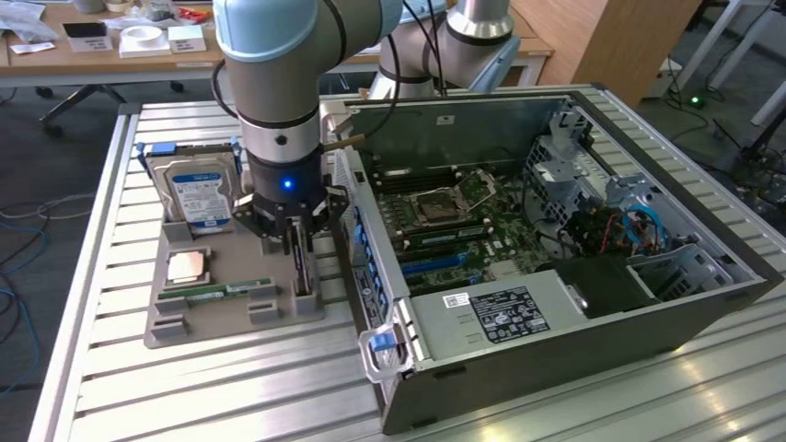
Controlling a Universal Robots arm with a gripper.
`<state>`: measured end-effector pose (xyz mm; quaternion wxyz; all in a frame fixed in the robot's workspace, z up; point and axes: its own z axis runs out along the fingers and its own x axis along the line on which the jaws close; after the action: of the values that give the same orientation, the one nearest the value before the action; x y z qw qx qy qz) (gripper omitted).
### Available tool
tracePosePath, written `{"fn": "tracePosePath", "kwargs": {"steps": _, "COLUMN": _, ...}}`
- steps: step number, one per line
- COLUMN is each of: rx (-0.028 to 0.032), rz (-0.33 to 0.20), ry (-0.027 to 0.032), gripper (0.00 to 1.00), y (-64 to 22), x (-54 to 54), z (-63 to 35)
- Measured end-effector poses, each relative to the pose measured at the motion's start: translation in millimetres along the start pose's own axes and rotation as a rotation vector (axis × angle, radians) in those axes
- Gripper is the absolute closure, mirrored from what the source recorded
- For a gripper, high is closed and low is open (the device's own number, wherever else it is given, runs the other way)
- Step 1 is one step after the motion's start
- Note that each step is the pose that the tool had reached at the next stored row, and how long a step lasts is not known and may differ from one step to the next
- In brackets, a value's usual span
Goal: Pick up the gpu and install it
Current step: 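Pick up the gpu and move the gpu toward the slot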
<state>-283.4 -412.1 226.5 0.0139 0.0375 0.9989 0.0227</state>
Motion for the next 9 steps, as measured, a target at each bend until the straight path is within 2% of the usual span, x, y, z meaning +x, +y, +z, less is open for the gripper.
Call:
{"fn": "tracePosePath", "kwargs": {"steps": 1, "rx": 0.0000, "rz": 0.000, "ry": 0.0000, "gripper": 0.63, "y": 0.0, "x": 0.0, "z": 0.0}}
{"fn": "tracePosePath", "kwargs": {"steps": 3, "rx": 0.0001, "rz": 0.000, "ry": 0.0001, "gripper": 0.74, "y": 0.0, "x": 0.0, "z": 0.0}}
{"fn": "tracePosePath", "kwargs": {"steps": 9, "rx": 0.0000, "rz": 0.000, "ry": 0.0000, "gripper": 0.74, "y": 0.0, "x": 0.0, "z": 0.0}}
